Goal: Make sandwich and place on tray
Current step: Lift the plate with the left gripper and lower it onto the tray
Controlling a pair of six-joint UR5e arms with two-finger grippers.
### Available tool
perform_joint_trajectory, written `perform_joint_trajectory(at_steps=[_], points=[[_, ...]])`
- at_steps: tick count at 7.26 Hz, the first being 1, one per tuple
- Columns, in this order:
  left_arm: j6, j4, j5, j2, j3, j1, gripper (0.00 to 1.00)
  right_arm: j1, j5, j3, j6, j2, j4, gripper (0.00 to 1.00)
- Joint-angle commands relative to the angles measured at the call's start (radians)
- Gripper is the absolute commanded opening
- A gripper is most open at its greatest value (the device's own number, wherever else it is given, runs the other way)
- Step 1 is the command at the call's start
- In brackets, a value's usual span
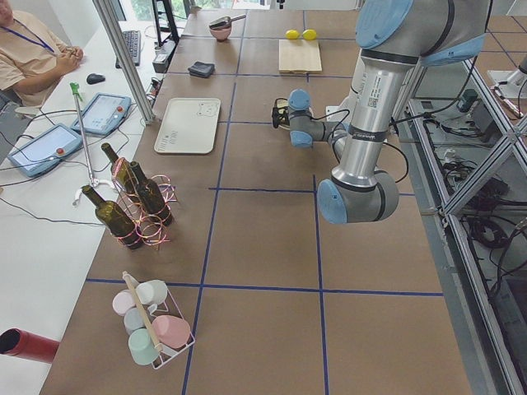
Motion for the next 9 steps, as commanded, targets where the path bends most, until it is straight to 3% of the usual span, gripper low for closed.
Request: perform_joint_trajectory(at_steps=[1, 4, 9], points=[[0.009, 0.008, -0.161, -0.003, 0.009, -0.154, 0.00, 0.000, -0.001, 0.000, -0.003, -0.002, 0.000, 1.00], [0.117, 0.101, -0.232, -0.109, 0.096, -0.315, 0.00, 0.000, -0.002, -0.005, -0.006, -0.006, 0.000, 1.00], [0.221, 0.138, -0.246, -0.451, 0.534, -0.467, 0.00, 0.021, -0.013, -0.008, -0.017, -0.008, -0.002, 1.00]])
